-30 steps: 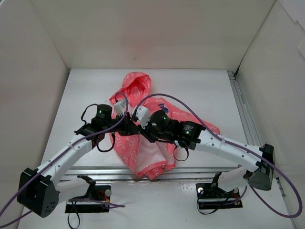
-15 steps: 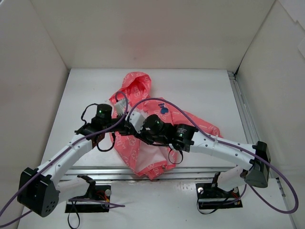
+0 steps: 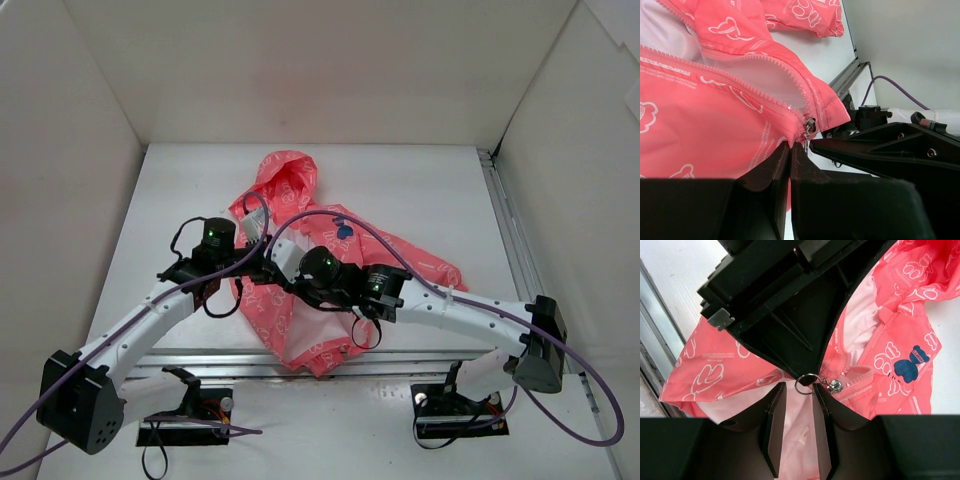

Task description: Zip up the jacket

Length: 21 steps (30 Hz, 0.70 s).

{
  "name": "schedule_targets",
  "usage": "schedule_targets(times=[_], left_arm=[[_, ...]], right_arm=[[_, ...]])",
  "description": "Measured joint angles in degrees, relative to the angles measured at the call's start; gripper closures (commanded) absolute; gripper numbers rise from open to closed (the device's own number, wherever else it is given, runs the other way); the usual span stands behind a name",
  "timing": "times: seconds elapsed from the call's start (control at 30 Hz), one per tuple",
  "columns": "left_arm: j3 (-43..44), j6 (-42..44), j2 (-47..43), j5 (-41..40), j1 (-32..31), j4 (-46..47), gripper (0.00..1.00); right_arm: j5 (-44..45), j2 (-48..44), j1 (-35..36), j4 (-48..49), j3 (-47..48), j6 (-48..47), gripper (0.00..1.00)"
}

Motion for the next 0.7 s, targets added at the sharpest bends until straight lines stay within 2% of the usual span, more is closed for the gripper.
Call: schedule_targets(times=[0.47, 0.57, 0.7], left_arm=[[0.0, -0.1, 0.0, 0.0, 0.0, 0.0, 1.00], [-0.1, -0.1, 0.0, -0.2, 0.1, -0.2, 1.00], [-0.1, -0.1, 0.0, -0.2, 0.3, 0.0, 1.00]], right_arm=[[1.8, 1.1, 0.3, 0.4, -0.7, -0.2, 0.78], [2.8, 1.7, 0.3, 0.9, -0.7, -0.5, 0.84], [4.1, 1.9, 0.4, 1.2, -0.7, -0.7, 0.98]])
